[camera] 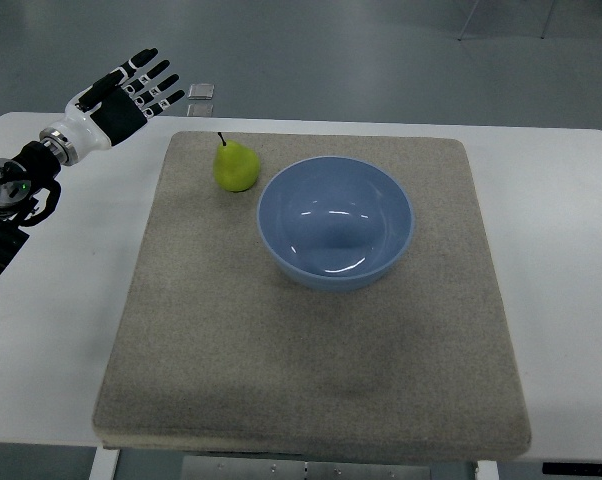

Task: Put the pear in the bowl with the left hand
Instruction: 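Move the left hand toward the green pear beside the blue bowl, then lower the left hand over the green pear with fingers open, then close the left hand fingers around the green pear, then lift the green pear off the mat with the left hand, then carry the pear over the blue bowl and lower it inside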

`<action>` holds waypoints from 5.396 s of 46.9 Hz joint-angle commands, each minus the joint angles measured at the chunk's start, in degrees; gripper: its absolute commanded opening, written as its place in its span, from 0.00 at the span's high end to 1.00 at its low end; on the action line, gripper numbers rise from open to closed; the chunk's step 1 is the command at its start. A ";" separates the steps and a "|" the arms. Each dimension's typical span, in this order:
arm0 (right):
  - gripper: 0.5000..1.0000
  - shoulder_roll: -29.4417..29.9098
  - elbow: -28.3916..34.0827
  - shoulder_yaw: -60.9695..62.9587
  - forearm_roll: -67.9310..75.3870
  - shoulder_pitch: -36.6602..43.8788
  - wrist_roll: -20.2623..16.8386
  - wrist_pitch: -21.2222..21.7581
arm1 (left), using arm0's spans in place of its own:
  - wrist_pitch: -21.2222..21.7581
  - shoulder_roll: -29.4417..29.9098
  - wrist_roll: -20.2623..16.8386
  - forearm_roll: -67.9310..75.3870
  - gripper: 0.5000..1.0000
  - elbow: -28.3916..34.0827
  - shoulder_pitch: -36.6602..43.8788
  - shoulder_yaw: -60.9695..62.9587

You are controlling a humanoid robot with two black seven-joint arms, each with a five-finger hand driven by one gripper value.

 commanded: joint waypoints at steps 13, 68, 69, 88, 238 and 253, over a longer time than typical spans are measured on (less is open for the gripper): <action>0.15 0.00 0.00 0.00 0.00 -0.01 -0.02 0.00 | 0.00 0.41 0.00 -0.09 0.01 -1.26 0.47 0.08; 0.15 0.00 0.00 0.00 0.00 -0.01 -0.02 0.00 | 0.00 6.99 -9.49 42.34 0.01 -11.18 -3.13 4.65; 0.15 0.00 0.00 0.00 0.00 -0.01 -0.02 0.00 | 0.00 7.43 -9.84 44.28 0.01 -12.06 -3.66 4.65; 0.15 0.00 0.00 0.00 0.00 -0.01 -0.02 0.00 | 0.00 9.81 -13.89 78.12 0.01 -25.86 -5.59 4.65; 0.15 0.00 0.00 0.00 0.00 -0.01 -0.02 0.00 | 10.39 14.03 -24.44 107.75 1.00 -51.26 -18.08 18.19; 0.15 0.00 0.00 0.00 0.00 -0.01 -0.02 0.00 | 8.72 10.87 -24.44 108.46 1.00 -57.24 -17.37 21.18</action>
